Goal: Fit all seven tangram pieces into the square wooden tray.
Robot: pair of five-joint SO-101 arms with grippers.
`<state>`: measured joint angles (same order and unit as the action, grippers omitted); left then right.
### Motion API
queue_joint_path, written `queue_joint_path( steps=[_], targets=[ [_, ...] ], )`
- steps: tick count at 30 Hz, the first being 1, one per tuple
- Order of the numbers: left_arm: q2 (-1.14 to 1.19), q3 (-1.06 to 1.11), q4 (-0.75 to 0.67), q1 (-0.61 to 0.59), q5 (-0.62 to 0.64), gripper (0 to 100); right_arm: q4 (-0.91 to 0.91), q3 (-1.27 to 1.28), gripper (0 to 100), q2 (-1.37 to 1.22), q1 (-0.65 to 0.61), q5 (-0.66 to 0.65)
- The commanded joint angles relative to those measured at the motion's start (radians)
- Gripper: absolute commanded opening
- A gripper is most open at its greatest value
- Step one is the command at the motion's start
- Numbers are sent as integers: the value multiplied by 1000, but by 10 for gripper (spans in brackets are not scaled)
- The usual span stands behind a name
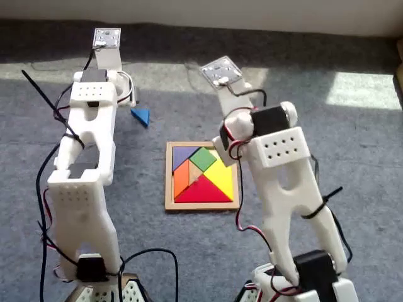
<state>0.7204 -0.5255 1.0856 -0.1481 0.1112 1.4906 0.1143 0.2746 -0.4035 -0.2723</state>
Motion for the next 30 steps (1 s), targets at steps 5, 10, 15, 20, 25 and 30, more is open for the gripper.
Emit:
queue_joint_path(
  steps=[5,10,15,20,25,30],
  targets=[
    [246,-412,138,35,17,211,-237,432,9,354,84,-12],
    [404,-657,356,44,3,210,-288,588,9,487,84,-12],
    [492,-843,678,62,-149,209,-288,665,9,568,84,-12],
    [493,-797,703,45,-186,131,-285,700,9,595,88,-12],
    [383,-595,706,47,-181,130,-291,731,9,590,163,-12],
    [124,-329,703,62,-149,130,-292,765,9,590,188,-11]
  ],
)
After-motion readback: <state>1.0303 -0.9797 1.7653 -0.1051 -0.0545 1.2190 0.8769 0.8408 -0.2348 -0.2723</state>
